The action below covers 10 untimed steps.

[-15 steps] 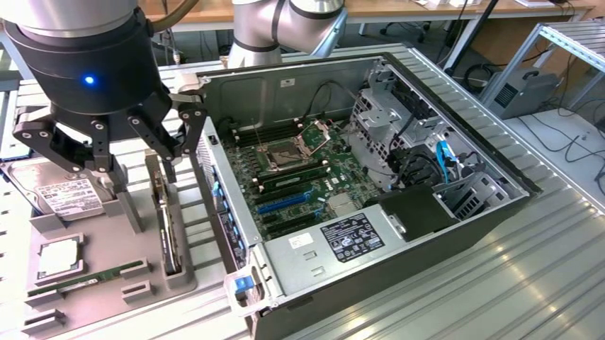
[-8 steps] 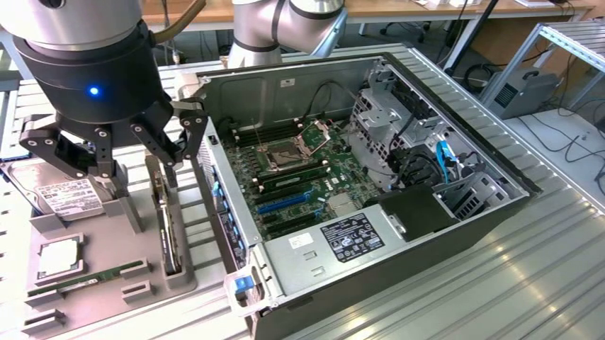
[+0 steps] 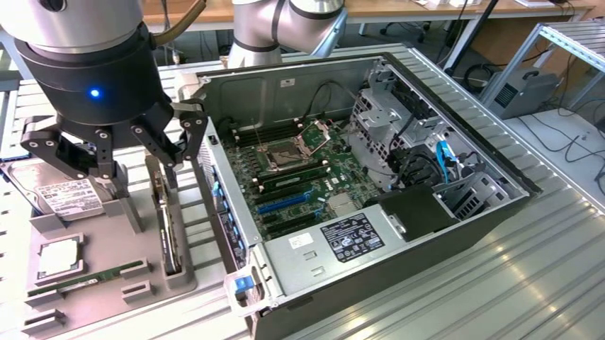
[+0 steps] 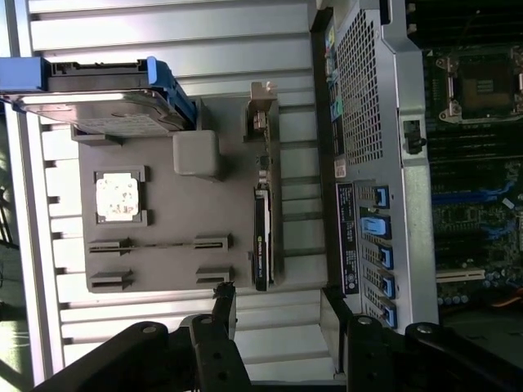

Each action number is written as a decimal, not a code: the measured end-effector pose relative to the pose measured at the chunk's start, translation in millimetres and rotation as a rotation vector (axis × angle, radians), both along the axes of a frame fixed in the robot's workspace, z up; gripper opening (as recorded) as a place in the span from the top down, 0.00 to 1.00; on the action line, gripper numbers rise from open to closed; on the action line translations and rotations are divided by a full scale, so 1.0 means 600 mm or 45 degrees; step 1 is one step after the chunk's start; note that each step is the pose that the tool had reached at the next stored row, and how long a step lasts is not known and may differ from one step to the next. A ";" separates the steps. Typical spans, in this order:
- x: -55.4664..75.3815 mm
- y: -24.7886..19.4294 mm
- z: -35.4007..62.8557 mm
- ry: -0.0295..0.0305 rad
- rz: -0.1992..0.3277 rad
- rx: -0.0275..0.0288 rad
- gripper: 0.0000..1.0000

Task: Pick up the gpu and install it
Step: 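Pick up the gpu and move the gpu toward the slot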

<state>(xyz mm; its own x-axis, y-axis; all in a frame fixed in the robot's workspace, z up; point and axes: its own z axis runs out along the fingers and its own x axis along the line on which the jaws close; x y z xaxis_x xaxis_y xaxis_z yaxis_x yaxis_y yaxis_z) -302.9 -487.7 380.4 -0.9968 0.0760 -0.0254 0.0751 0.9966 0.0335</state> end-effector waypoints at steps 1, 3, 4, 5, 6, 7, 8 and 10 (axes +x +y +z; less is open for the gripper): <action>0.000 0.0000 0.000 0.0000 0.000 0.0000 0.46; 0.000 0.0002 -0.007 0.0001 0.000 0.0000 0.46; 0.000 0.0002 -0.007 0.0000 0.000 0.0000 0.46; 0.000 0.0001 -0.007 0.0000 0.000 0.0000 0.46; 0.000 0.0002 -0.008 0.0000 0.000 0.0000 0.46; 0.000 0.0002 -0.008 0.0000 0.000 0.0000 0.46; 0.000 0.0002 -0.008 0.0000 0.000 0.0000 0.46; -0.001 0.0002 -0.022 0.0000 0.000 0.0000 0.46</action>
